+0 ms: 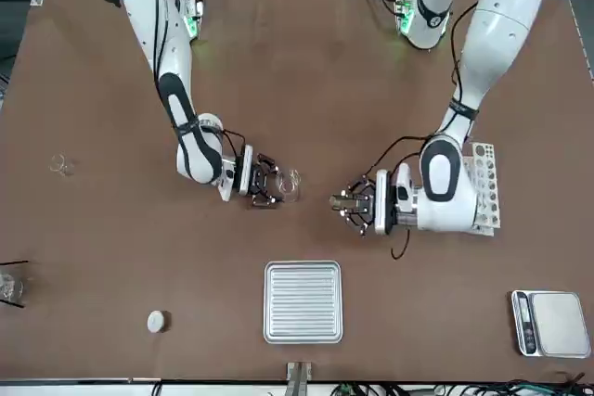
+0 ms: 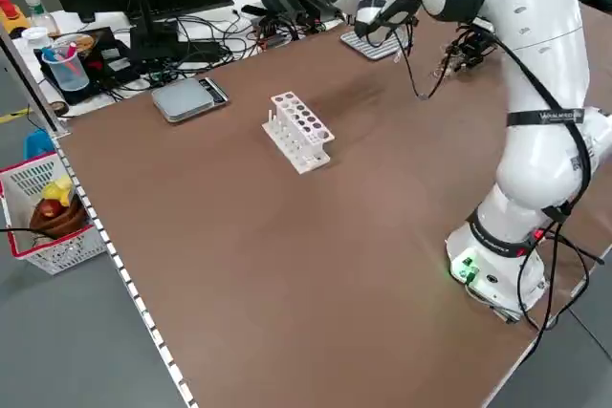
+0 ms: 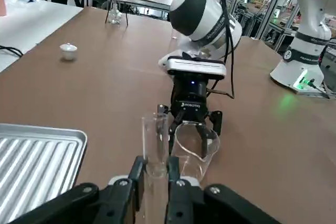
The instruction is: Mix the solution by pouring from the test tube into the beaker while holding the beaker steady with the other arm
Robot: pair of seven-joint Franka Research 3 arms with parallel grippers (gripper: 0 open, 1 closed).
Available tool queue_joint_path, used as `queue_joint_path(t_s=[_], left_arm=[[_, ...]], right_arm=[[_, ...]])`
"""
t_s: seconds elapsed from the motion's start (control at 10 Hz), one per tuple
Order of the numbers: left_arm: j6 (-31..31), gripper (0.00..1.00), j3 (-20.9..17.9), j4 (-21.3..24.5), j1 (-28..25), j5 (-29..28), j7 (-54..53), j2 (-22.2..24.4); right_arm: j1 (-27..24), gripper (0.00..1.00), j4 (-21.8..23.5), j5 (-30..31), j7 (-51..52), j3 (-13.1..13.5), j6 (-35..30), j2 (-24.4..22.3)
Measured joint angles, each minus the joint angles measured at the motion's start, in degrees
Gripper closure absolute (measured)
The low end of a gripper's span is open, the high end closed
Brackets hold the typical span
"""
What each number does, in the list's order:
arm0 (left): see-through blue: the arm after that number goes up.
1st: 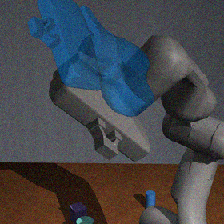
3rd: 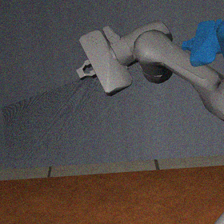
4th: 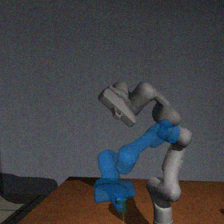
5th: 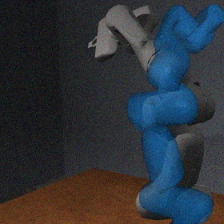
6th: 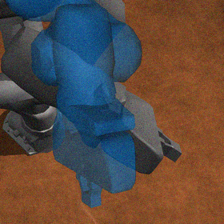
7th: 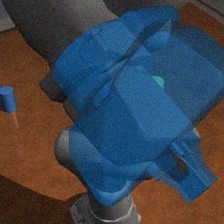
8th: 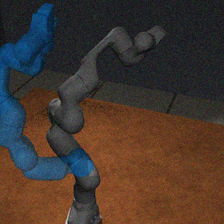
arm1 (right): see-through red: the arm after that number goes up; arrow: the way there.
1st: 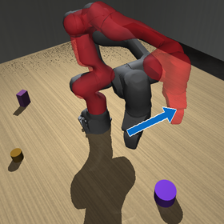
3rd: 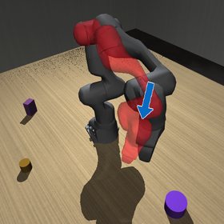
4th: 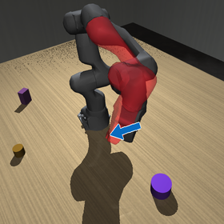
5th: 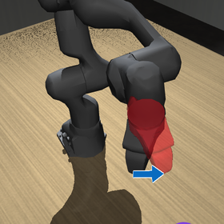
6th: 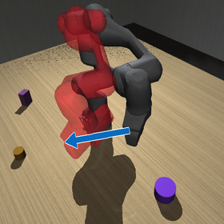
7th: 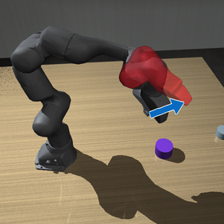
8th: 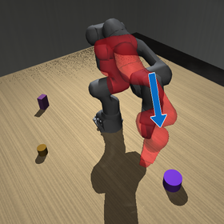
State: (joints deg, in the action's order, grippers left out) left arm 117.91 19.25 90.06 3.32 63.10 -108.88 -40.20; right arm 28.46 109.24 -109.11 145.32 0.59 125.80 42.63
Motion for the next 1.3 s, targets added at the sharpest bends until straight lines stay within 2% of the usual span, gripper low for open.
queue_joint_path(t_s=[0.3, 0.7, 1.3], left_arm=[[1.19, 0.79, -1.40, 0.01, 5.76, 0.00, 0.40, 0.03], [1.88, 0.79, -9.55, -0.12, 16.78, 0.00, 4.02, 1.37], [1.95, 0.79, -24.70, -0.68, 31.27, 0.00, 5.93, 1.60]], right_arm=[[-0.01, 0.31, -0.01, 0.00, 0.00, 0.00, 0.00, 0.00], [-0.04, 0.31, -0.04, -0.12, -0.01, 0.01, 0.00, 0.00], [-0.36, 0.31, -0.09, -0.34, -0.01, 0.06, 0.00, 0.00]])
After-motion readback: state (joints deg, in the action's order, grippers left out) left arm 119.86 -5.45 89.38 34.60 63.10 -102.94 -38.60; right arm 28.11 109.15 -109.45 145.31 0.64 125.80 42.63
